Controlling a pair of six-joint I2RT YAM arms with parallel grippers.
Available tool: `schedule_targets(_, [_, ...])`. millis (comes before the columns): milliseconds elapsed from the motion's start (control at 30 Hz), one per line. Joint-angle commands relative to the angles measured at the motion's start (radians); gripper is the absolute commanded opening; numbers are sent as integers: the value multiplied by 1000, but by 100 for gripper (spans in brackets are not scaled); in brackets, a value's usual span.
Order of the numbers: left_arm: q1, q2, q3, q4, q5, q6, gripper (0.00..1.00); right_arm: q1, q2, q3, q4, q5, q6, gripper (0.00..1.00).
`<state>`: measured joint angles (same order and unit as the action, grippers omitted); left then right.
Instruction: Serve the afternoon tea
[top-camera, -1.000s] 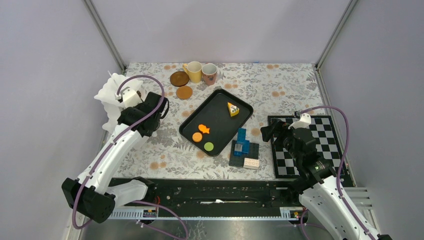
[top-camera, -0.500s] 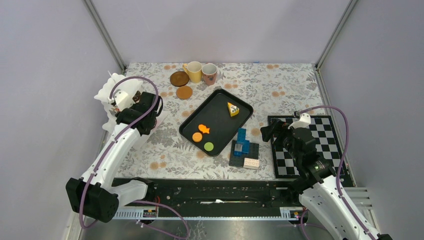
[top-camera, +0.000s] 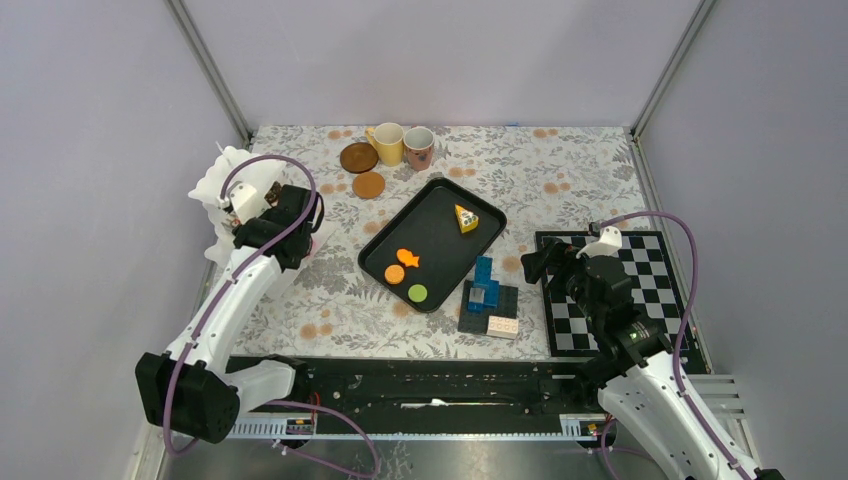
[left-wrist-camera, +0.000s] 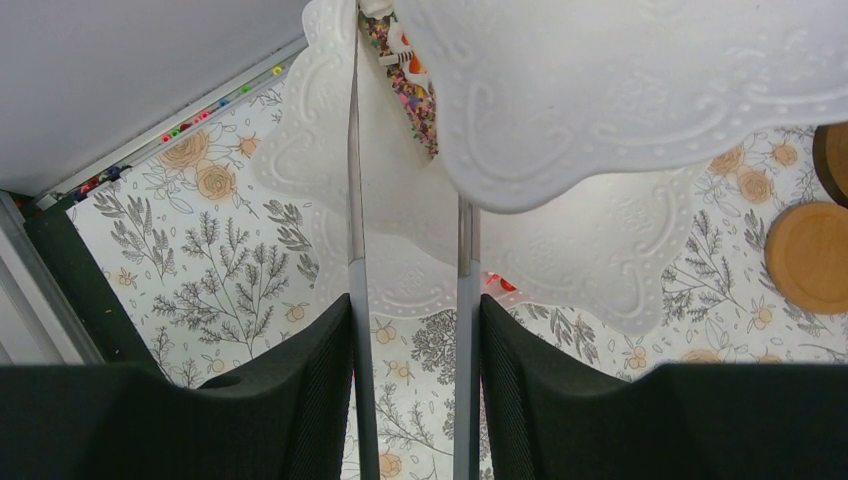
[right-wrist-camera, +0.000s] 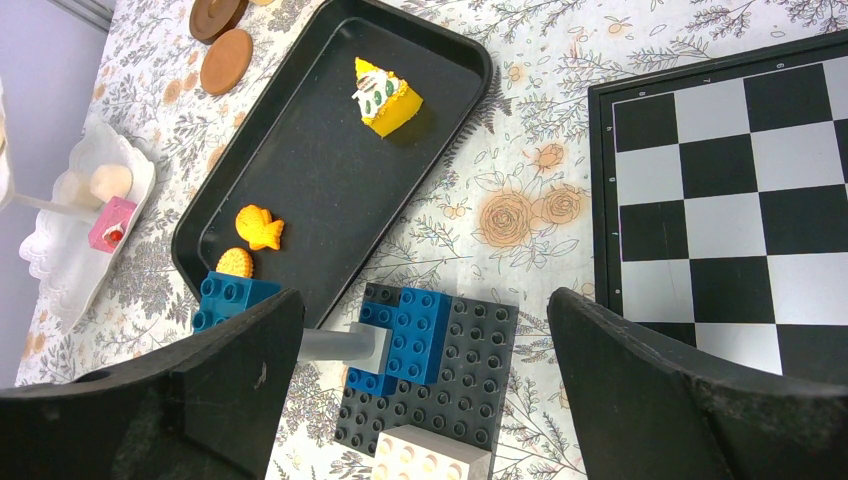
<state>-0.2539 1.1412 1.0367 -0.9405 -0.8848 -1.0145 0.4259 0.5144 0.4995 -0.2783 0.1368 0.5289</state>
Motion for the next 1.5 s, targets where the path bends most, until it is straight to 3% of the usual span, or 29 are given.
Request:
schedule_targets(0, [7, -6, 9, 47, 19, 29, 48, 7, -3, -3, 40, -3, -3, 98])
schedule_targets(233, [8, -28, 21, 44, 37, 49, 65, 7, 0, 0, 39, -5, -3, 98])
schedule_targets(867, [8, -137, 73, -10, 200, 136, 66, 7, -6, 1, 31, -17, 10, 98])
schedule_targets(1100, [8, -136, -30, 99, 491, 218, 69, 7, -10, -1, 28, -18, 16, 98])
schedule_targets(1467, [7, -65, -162, 160, 677, 95, 67, 7, 9, -2, 36, -13, 5, 98])
